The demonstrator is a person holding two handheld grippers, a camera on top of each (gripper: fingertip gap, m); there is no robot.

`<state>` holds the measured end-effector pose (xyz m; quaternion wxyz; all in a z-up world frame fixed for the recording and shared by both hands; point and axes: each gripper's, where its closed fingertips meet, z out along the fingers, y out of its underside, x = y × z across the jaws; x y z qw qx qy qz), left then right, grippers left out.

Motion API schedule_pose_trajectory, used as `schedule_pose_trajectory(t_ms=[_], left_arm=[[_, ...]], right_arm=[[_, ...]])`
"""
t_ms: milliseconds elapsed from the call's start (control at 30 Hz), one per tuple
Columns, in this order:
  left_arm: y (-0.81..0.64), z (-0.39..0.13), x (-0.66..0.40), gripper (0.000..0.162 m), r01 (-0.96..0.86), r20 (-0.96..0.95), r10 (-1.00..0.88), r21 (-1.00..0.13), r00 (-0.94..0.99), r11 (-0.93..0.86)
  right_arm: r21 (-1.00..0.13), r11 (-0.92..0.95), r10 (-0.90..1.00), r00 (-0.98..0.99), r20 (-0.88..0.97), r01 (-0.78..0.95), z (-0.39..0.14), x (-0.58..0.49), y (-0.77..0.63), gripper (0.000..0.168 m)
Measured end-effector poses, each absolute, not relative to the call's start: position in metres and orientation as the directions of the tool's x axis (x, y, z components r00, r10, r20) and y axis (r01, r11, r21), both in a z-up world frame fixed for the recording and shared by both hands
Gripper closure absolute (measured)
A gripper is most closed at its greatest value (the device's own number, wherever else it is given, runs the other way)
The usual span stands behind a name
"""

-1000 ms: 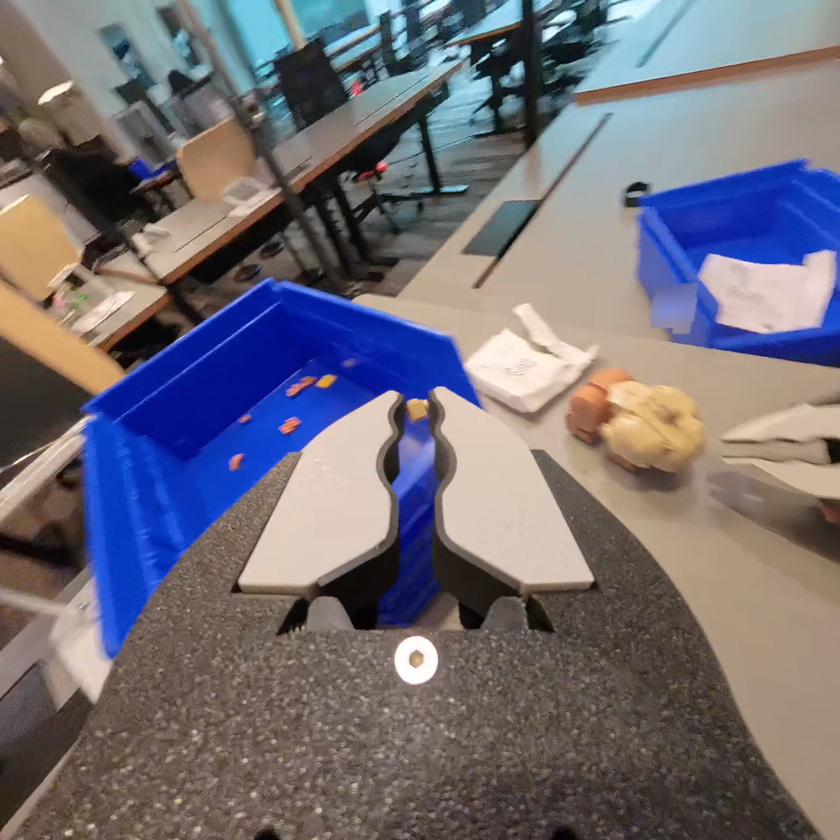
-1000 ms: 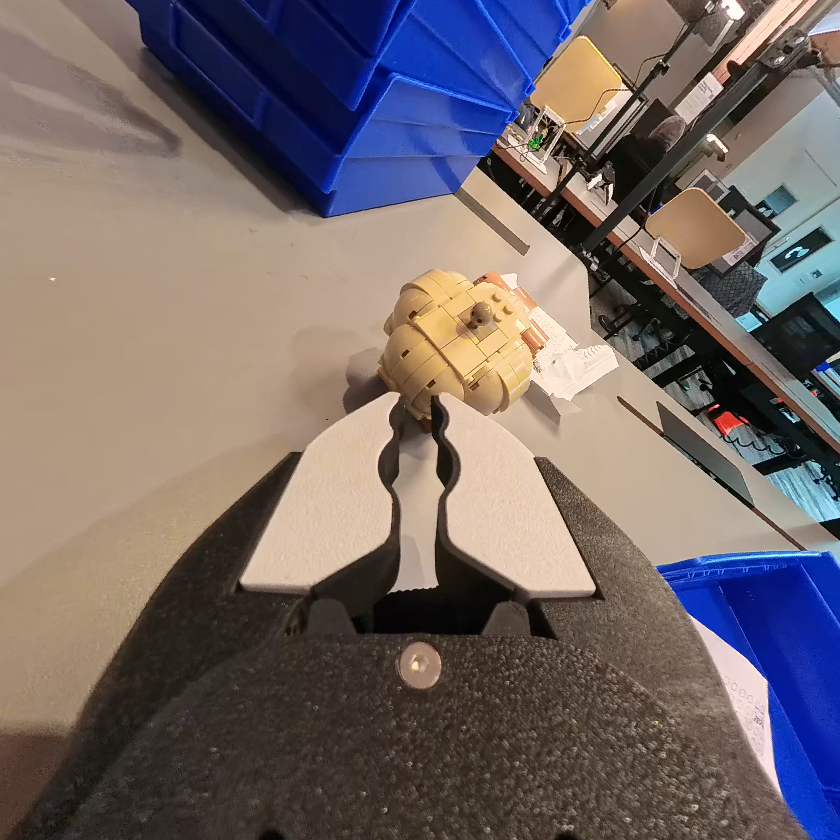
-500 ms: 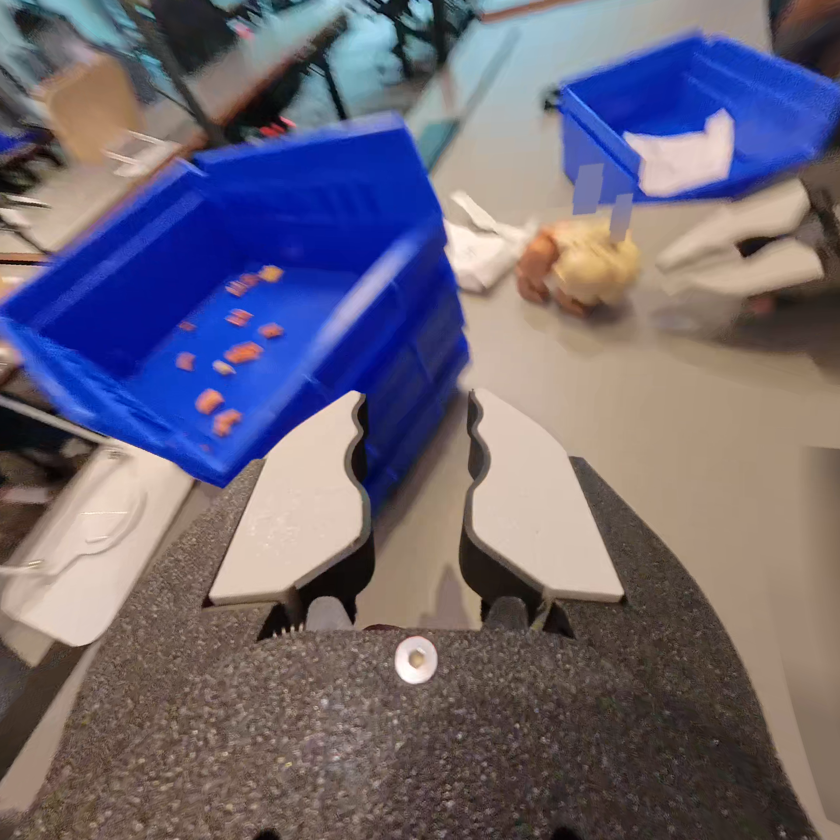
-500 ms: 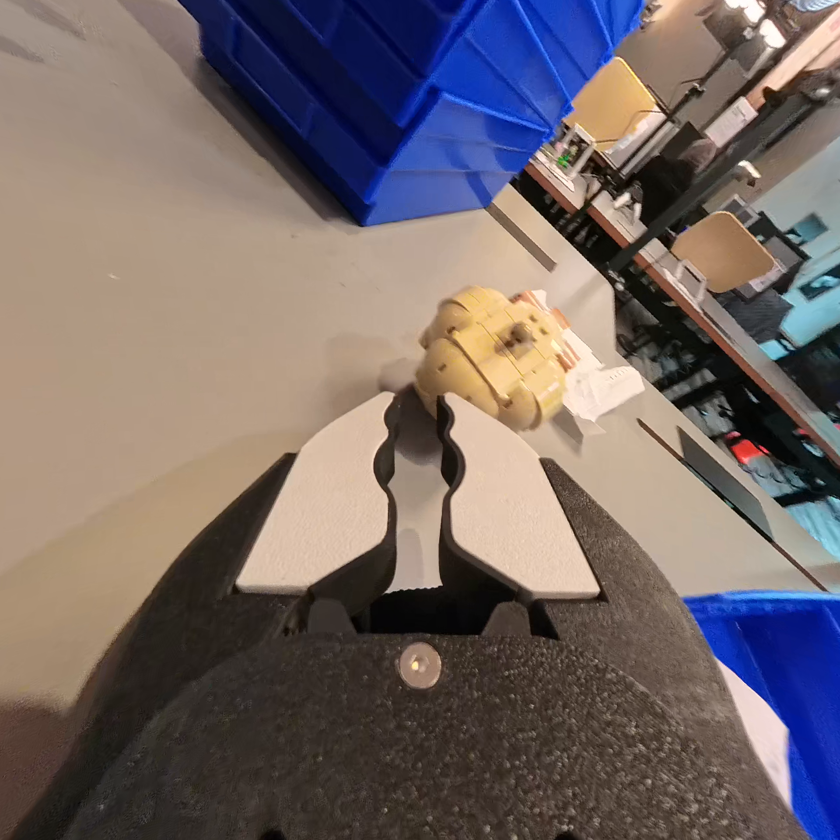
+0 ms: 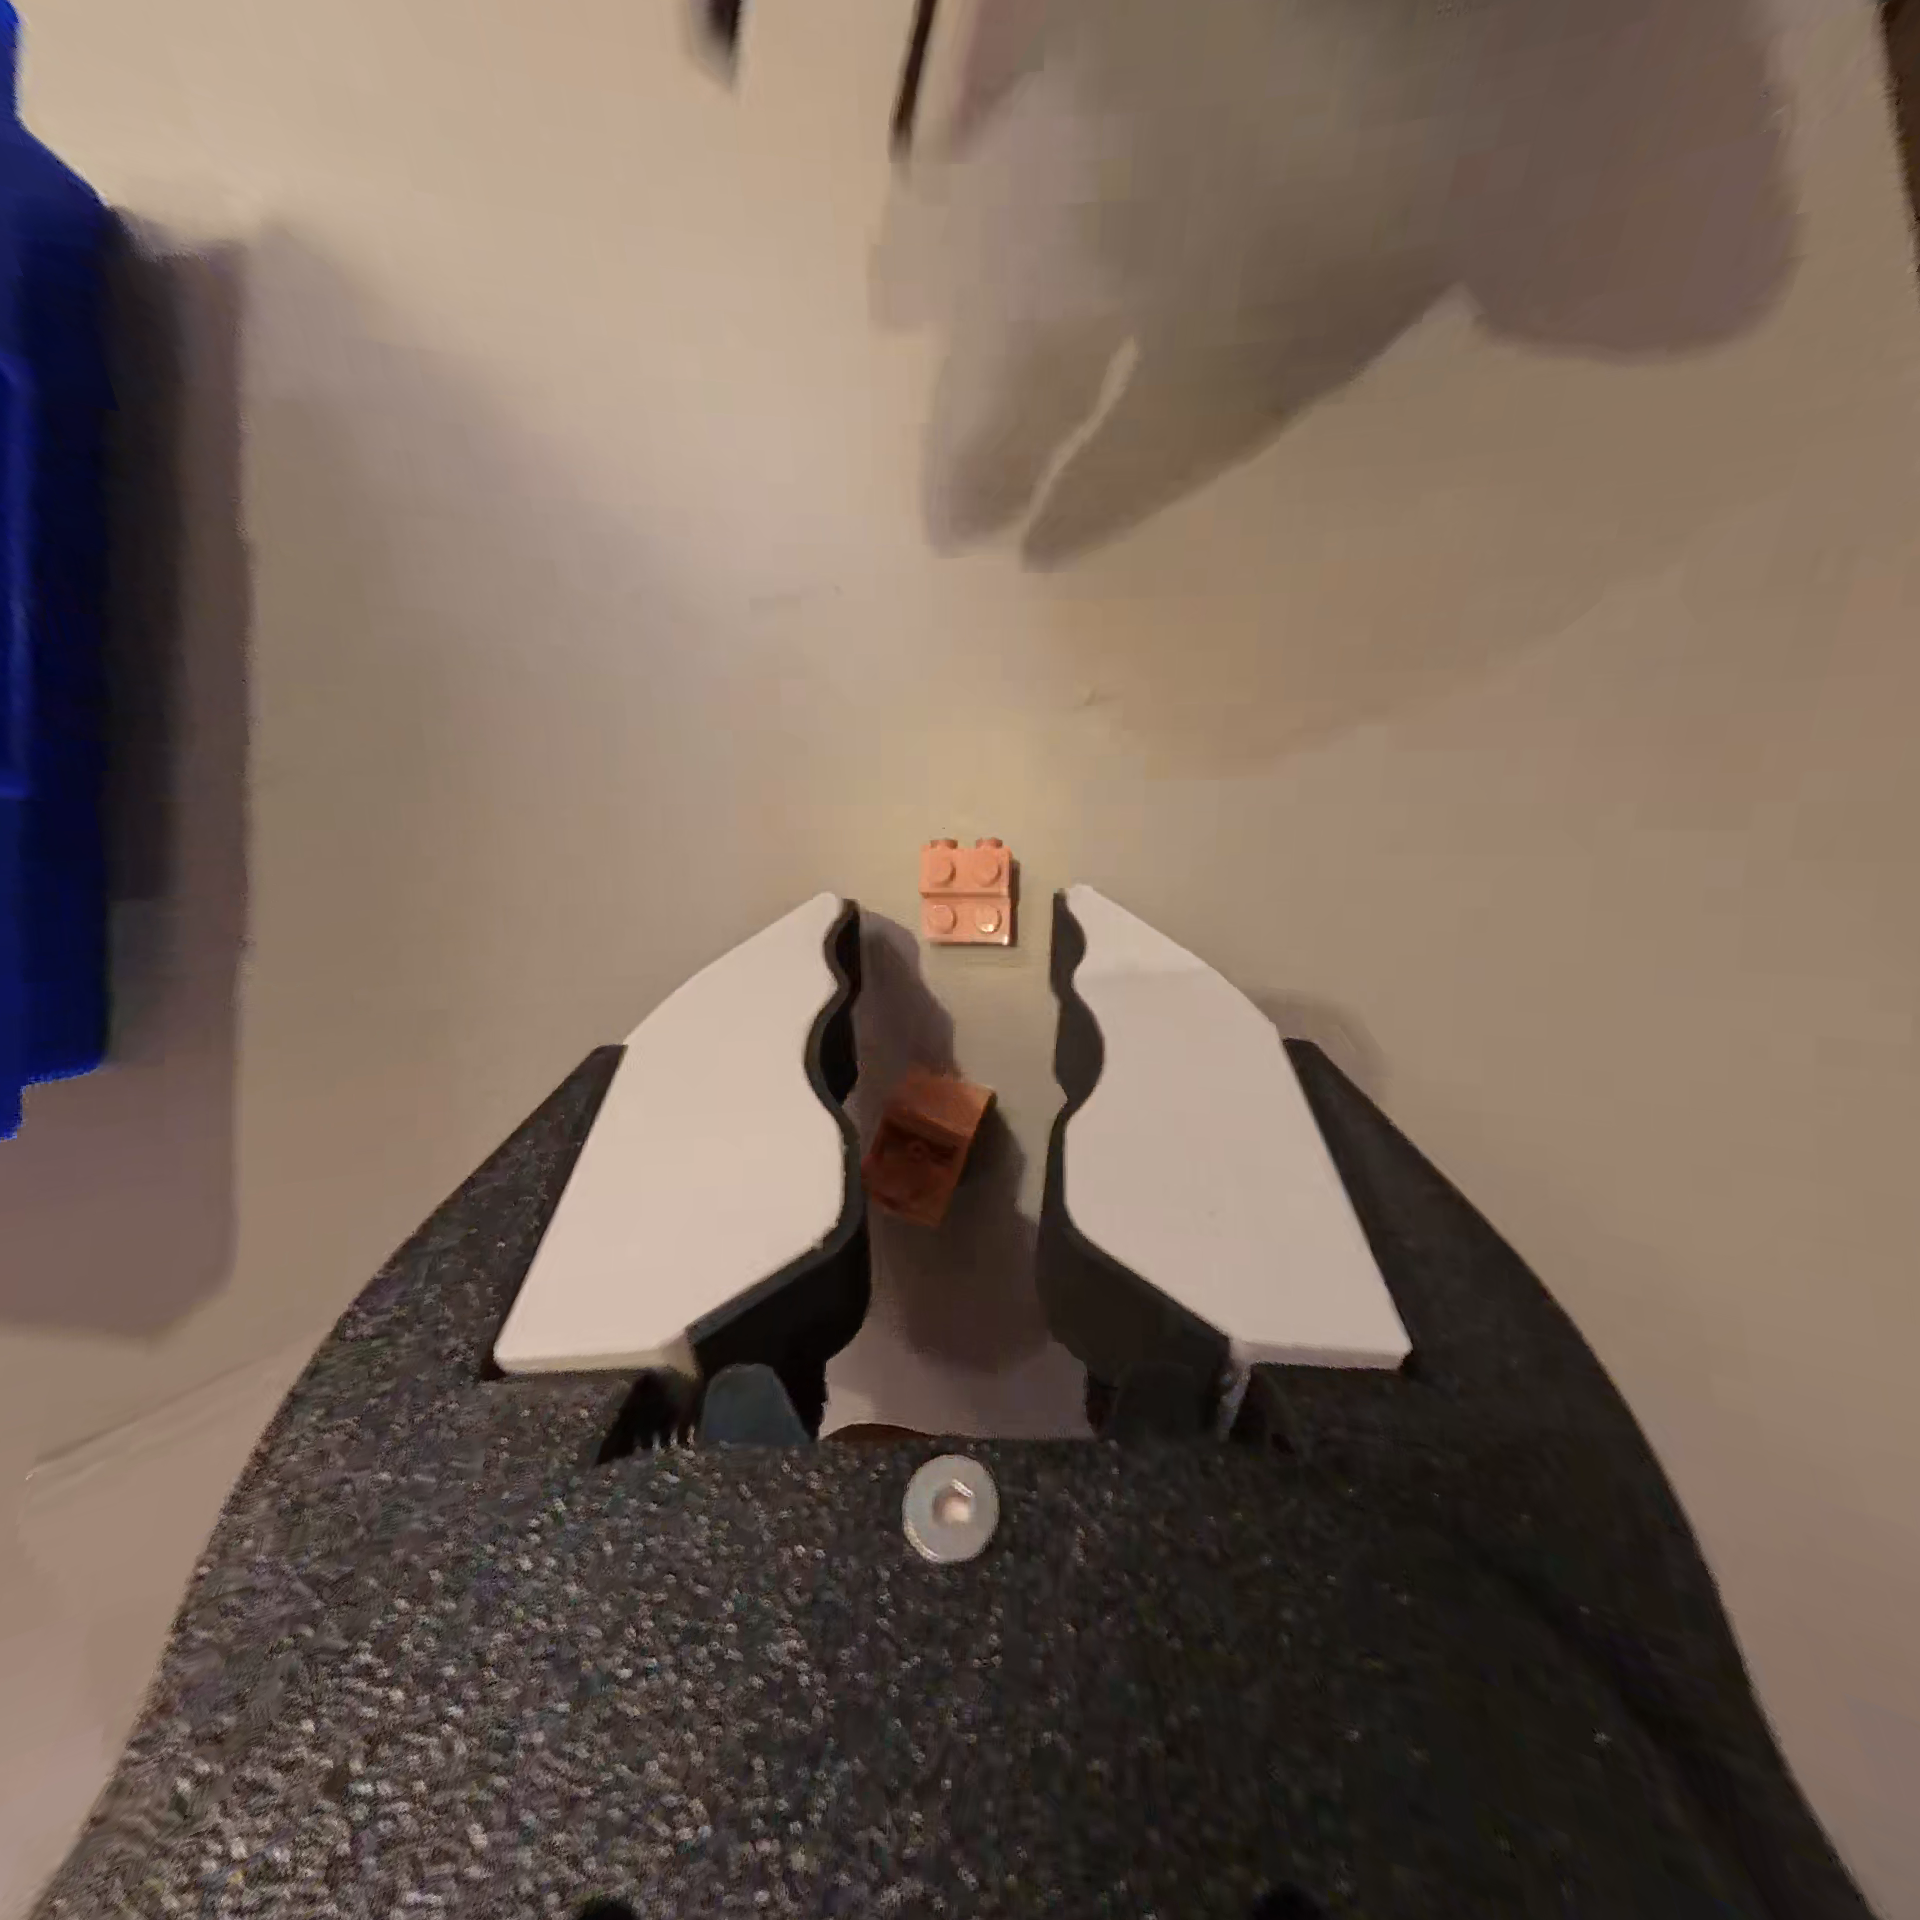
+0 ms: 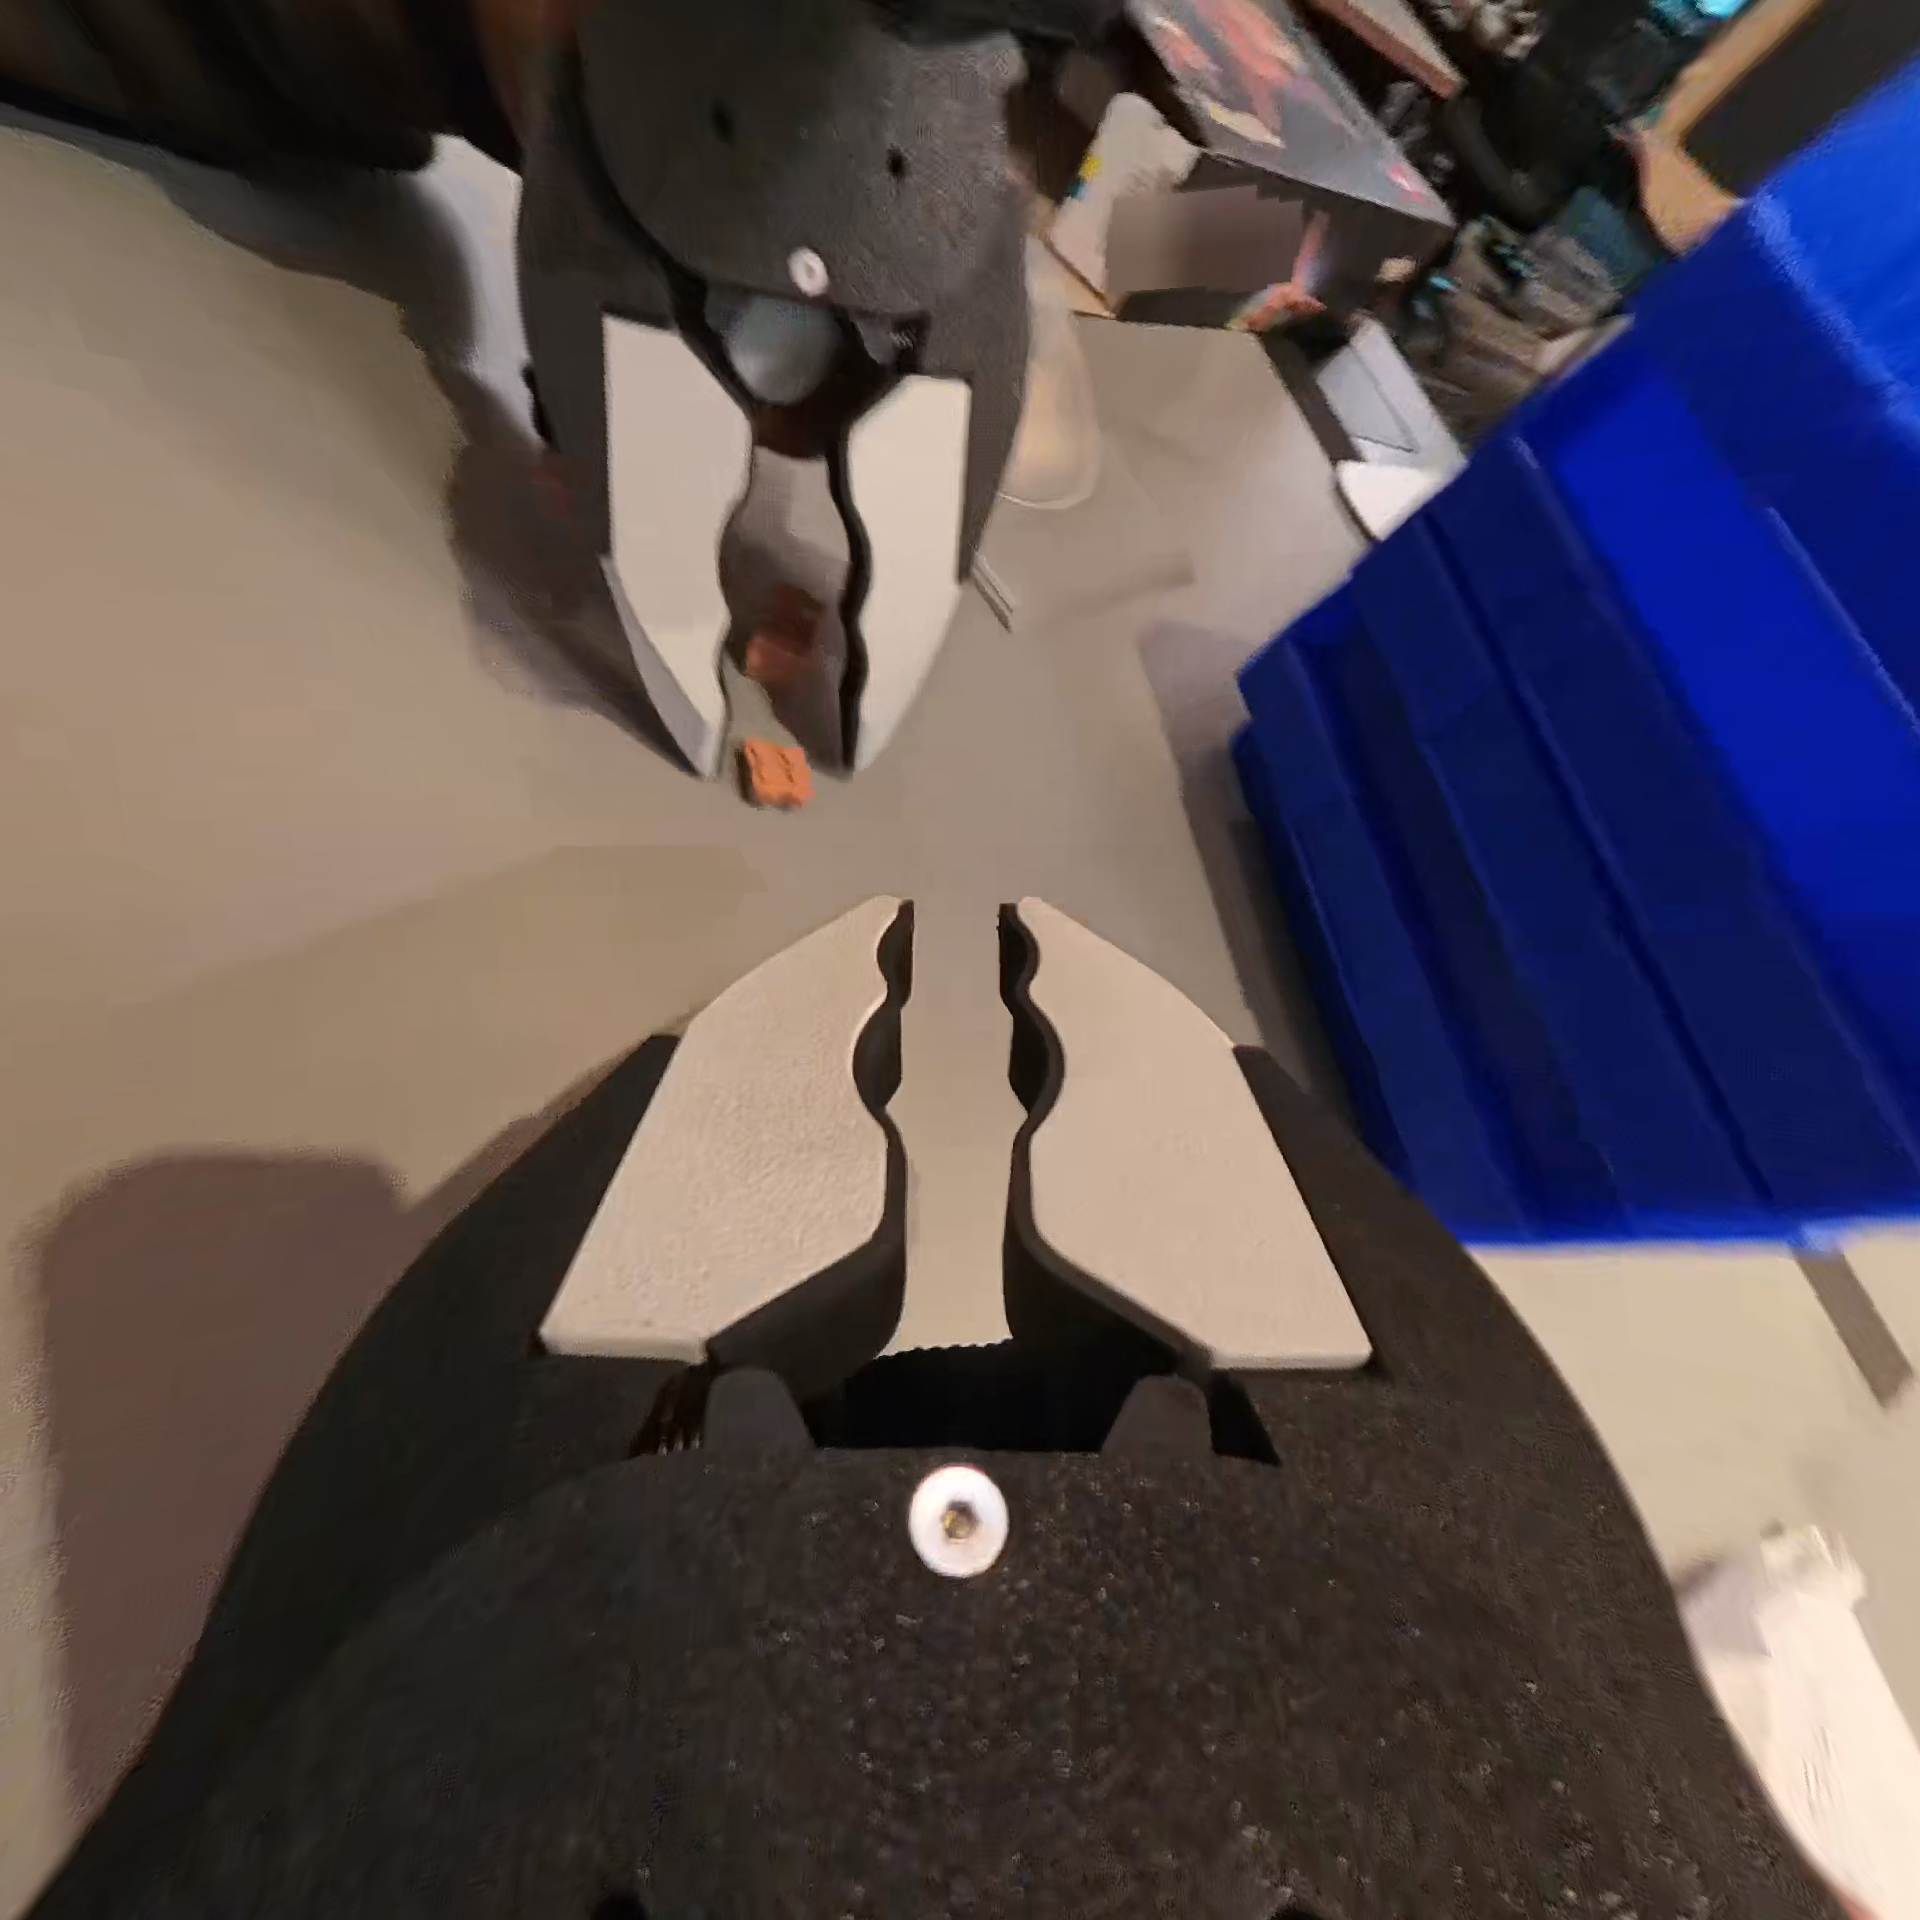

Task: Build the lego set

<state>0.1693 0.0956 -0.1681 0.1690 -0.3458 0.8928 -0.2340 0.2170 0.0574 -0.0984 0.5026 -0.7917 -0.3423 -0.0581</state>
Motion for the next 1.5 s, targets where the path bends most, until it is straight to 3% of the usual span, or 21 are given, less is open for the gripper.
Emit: schedule_pose_trajectory(t_ms=[100,200,300,500,633,733,1167,1500], left_arm=[[0.093,-0.169,0.173,0.145,-0.529,-0.153,-0.698,-0.546,-0.700,0.650],[0.091,-0.169,0.175,0.146,-0.523,-0.150,-0.713,-0.580,-0.685,0.624],[0.095,-0.161,0.177,0.146,-0.547,-0.100,-0.776,-0.654,-0.623,0.523],[0.092,-0.091,0.188,0.146,-0.460,0.284,-0.781,-0.888,-0.556,0.005],[0.089,-0.057,0.190,0.146,-0.377,0.442,-0.678,-0.891,-0.587,-0.254],[0.085,-0.045,0.190,0.146,-0.337,0.488,-0.622,-0.873,-0.612,-0.353],[0.076,-0.045,0.198,0.146,-0.336,0.555,-0.561,-0.827,-0.614,-0.451],[0.072,-0.040,0.199,0.145,-0.272,0.483,-0.617,-0.871,-0.621,-0.409]], right_arm=[[-0.706,-0.253,0.584,0.687,0.433,0.661,-0.108,0.198,0.082,0.152],[-0.638,-0.193,0.651,0.584,0.486,0.746,-0.124,0.190,0.097,0.148],[-0.635,-0.078,0.603,0.543,0.584,0.769,-0.123,0.193,0.105,0.148],[-0.609,0.150,0.392,0.518,0.760,0.779,-0.084,0.197,0.094,0.147],[-0.562,0.240,0.225,0.518,0.825,0.791,-0.056,0.190,0.091,0.146],[-0.514,0.230,0.113,0.502,0.857,0.826,-0.047,0.192,0.094,0.146],[-0.530,0.257,0.080,0.529,0.845,0.808,-0.038,0.190,0.091,0.140],[-0.526,0.264,0.019,0.541,0.841,0.808,-0.030,0.193,0.088,0.150]])
